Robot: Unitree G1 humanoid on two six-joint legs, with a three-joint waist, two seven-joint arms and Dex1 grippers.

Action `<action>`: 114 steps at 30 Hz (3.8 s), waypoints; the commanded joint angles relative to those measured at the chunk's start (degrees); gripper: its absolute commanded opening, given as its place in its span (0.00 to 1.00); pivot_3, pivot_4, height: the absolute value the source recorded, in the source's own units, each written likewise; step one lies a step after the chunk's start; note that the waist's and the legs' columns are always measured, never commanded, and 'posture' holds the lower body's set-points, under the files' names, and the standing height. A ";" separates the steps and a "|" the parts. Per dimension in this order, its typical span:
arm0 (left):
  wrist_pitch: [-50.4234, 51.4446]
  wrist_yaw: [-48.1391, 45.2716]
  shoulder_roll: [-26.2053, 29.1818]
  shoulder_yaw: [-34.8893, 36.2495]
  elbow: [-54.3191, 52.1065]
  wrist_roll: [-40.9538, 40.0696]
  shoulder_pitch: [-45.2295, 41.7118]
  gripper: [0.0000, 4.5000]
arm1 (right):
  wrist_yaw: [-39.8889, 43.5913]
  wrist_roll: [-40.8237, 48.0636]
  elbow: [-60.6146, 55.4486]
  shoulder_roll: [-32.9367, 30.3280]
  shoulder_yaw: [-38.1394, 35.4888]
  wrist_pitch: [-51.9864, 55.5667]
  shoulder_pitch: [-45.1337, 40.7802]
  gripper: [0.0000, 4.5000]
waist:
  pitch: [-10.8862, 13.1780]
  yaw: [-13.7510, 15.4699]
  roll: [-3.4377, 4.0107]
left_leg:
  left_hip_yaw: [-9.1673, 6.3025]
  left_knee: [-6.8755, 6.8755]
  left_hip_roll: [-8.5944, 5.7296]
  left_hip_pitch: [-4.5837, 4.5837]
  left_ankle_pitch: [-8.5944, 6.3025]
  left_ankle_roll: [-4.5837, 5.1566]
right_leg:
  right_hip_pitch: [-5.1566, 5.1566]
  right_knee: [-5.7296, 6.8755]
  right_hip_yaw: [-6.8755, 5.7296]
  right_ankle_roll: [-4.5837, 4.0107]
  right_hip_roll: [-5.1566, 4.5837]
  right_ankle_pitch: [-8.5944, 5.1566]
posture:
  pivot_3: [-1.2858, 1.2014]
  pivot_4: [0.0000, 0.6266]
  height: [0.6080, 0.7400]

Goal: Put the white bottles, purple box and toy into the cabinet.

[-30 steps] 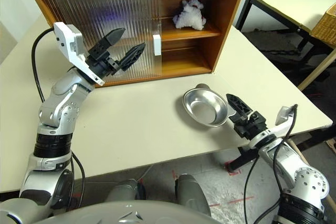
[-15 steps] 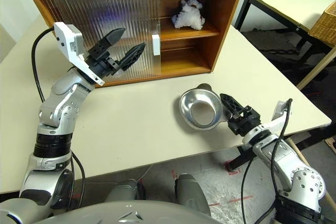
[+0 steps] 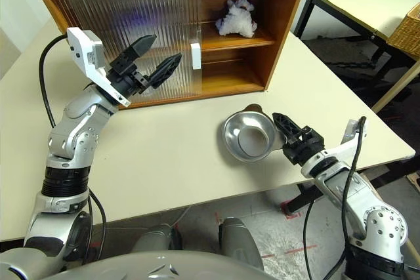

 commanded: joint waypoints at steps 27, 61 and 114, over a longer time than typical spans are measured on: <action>-0.60 -1.37 -0.19 -0.21 1.96 0.41 -2.81 1.00 | 17.77 -4.62 11.80 -3.45 -0.34 2.56 9.90 0.99 | 0.00 -0.14 -0.01 | 0.03 0.00 0.00 0.00 -0.03 -0.04 | 0.02 -0.02 0.02 -0.28 0.00 -0.17 | 0.49 0.00 1.00; -1.13 -1.00 0.20 0.12 2.18 0.78 -2.86 1.00 | 12.72 -1.91 15.13 1.49 -1.86 0.44 -6.24 0.00 | 0.15 -0.30 0.20 | 0.00 -0.02 0.05 0.15 -0.05 -0.09 | 0.52 -0.38 -0.04 -0.26 -0.04 -0.13 | 0.50 0.00 1.00; 4.10 4.35 4.25 3.15 -8.13 0.00 1.87 1.00 | 18.70 -32.52 62.82 13.86 -7.76 -28.29 -53.35 0.00 | 0.12 1.60 0.24 | -0.03 -0.17 -0.10 -0.04 0.02 0.41 | -0.09 0.02 -0.04 0.18 -0.01 0.50 | 0.57 0.00 1.00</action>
